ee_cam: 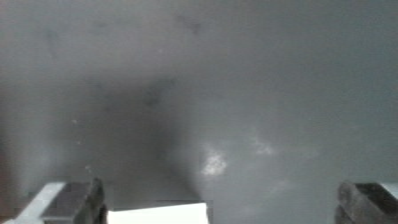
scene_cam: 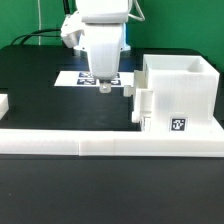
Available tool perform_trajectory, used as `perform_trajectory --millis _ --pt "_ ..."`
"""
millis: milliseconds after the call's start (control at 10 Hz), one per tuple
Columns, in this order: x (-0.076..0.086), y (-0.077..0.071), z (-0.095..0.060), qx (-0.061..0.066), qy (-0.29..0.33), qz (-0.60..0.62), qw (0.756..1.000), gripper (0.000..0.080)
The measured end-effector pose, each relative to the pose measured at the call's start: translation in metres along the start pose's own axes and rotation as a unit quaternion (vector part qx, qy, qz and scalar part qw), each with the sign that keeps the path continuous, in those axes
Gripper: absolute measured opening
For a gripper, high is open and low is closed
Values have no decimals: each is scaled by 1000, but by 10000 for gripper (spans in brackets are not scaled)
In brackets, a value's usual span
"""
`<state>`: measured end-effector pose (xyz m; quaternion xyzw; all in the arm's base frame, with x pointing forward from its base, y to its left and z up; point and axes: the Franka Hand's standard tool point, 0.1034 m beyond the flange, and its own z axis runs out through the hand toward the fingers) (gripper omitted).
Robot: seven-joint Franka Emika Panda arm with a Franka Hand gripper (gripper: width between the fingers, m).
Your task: Assemble drawer
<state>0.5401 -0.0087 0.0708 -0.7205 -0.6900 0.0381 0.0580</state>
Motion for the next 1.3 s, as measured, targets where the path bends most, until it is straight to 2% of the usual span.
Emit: perform_trajectory --millis 400,700,800,900,1100,1200,1300 --pt "37 6 6 3 2 45 999 650" --pt "39 8 4 14 -4 77 997 650" --pt "35 9 4 13 -3 77 997 650" --pt "24 9 4 14 -3 48 999 650" --pt "-7 12 -1 9 -4 22 1000 650" --pt "-7 15 -9 -21 -3 35 999 650" --pt "-6 11 -9 -21 -3 34 999 650"
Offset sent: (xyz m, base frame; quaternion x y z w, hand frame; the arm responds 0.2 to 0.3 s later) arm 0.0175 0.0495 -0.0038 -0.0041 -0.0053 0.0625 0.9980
